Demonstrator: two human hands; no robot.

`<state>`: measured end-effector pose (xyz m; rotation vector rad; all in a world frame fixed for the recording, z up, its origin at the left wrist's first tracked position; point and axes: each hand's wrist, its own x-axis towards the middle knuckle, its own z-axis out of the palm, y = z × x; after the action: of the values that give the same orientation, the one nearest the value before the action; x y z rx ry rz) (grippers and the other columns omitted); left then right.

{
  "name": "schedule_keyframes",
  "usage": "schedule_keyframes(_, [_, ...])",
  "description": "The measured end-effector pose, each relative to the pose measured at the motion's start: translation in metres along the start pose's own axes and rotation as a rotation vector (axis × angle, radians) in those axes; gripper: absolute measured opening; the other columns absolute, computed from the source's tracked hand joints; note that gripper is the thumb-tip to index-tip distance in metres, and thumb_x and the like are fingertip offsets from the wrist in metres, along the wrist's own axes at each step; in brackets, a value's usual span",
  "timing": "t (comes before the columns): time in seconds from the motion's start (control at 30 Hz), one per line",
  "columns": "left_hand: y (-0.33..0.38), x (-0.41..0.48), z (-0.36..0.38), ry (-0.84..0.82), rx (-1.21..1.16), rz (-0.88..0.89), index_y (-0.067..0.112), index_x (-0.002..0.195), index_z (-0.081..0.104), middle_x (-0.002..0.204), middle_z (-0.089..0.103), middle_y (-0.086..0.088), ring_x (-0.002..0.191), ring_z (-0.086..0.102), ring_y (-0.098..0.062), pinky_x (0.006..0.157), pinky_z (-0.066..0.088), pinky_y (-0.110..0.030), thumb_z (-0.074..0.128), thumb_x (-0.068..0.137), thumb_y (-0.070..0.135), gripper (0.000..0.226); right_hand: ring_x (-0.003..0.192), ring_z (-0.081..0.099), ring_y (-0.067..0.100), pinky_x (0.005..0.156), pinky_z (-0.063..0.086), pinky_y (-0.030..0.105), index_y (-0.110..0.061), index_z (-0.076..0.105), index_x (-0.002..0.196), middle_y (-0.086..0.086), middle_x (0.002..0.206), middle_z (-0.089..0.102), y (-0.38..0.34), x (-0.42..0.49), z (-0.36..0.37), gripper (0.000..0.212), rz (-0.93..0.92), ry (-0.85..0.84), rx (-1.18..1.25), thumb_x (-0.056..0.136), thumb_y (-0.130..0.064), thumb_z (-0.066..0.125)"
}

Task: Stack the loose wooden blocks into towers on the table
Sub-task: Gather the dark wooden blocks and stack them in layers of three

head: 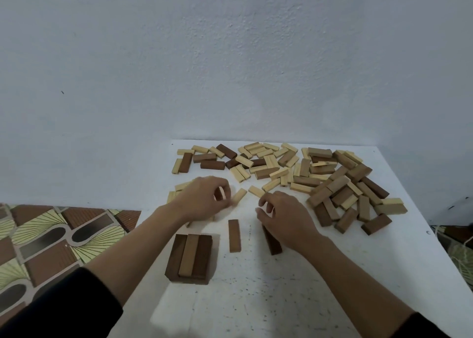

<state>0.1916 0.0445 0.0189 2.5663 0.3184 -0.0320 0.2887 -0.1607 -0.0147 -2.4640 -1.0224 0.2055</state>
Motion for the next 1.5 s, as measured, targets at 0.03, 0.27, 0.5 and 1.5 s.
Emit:
schedule_keyframes(0.03, [-0.008,0.003,-0.003,0.068,-0.030,-0.028,0.026,0.089,0.066,0.088,0.064,0.014,0.080,0.061,-0.004,0.073,0.051,-0.024,0.069,0.093,0.032,0.008,0.076,0.051,0.005,0.065,0.039,0.022,-0.029,0.062,0.103,-0.013,0.087,0.054,-0.001,0.005,0.002,0.016,-0.017,0.011,0.005,0.097,-0.042,0.056])
schedule_keyframes(0.27, [-0.055,0.037,-0.001,0.265,-0.012,-0.129,0.031,0.136,0.055,0.130,0.057,0.004,0.122,0.050,-0.022,0.100,0.041,-0.038,0.051,0.101,0.017,0.038,0.086,0.057,0.013,0.074,0.052,0.033,-0.019,0.067,0.105,-0.004,0.097,0.062,-0.014,0.049,0.009,0.018,-0.115,0.091,0.058,0.096,-0.029,0.056])
schedule_keyframes(0.5, [-0.058,0.064,0.007,0.178,0.380,-0.152,0.032,0.134,0.053,0.131,0.047,0.000,0.125,0.043,-0.026,0.100,0.029,-0.049,0.046,0.101,0.027,0.035,0.082,0.055,0.009,0.076,0.050,0.030,-0.019,0.068,0.104,-0.007,0.090,0.058,-0.014,0.053,0.018,0.014,-0.086,0.133,0.124,0.096,-0.025,0.058])
schedule_keyframes(1.5, [0.005,-0.025,-0.008,-0.070,0.000,-0.031,0.030,0.114,0.066,0.083,0.054,0.021,0.079,0.060,-0.007,0.069,0.041,-0.011,0.073,0.089,0.030,0.025,0.135,0.023,0.006,0.105,0.020,0.038,-0.042,0.057,0.133,-0.018,0.141,0.047,-0.009,-0.016,0.034,0.049,-0.290,-0.139,-0.045,0.089,-0.064,0.056])
